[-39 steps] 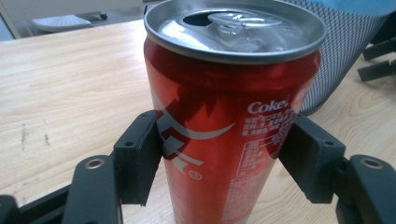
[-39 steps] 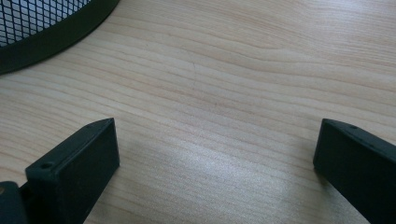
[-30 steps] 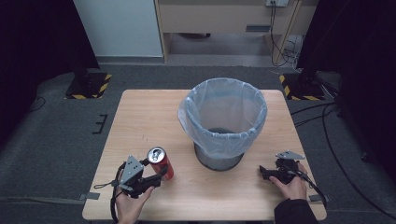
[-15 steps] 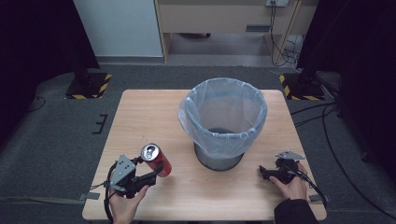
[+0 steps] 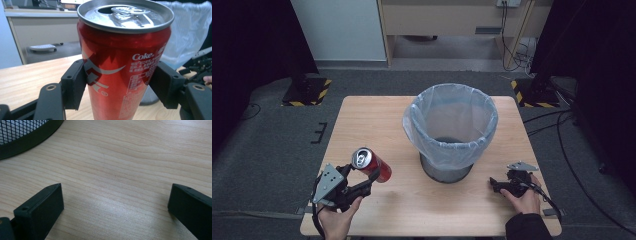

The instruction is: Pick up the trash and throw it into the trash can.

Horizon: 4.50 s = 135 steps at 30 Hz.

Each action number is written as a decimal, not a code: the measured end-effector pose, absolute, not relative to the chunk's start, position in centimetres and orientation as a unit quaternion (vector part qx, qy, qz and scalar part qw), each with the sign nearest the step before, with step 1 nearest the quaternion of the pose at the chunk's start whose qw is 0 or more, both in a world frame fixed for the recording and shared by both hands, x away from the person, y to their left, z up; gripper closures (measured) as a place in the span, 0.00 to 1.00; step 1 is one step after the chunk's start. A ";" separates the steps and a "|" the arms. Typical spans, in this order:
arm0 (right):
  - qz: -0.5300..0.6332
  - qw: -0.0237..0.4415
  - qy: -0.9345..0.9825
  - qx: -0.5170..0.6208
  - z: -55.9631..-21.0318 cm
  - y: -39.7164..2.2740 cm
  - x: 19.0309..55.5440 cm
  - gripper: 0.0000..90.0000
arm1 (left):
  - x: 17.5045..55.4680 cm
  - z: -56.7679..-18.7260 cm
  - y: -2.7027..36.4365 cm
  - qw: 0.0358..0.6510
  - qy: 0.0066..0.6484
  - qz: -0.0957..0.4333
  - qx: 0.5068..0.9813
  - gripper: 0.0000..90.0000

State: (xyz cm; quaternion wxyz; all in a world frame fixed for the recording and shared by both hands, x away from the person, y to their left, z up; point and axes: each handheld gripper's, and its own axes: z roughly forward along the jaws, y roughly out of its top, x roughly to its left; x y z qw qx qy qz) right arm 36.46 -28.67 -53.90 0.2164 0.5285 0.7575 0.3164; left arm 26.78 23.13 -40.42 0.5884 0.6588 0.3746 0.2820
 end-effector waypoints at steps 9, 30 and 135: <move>0.316 0.216 0.757 0.529 -53.9 -28.7 36.5 0.01 | 27.4 -38.5 22.5 0.609 0.356 0.293 0.645 0.37; 0.316 0.216 0.757 0.529 -53.9 -28.7 36.5 0.01 | 28.8 -35.9 20.4 0.641 0.337 0.295 0.623 0.37; 0.317 0.216 0.756 0.530 -53.9 -28.6 36.5 0.01 | 35.8 -32.6 8.6 0.659 0.277 0.278 0.641 0.37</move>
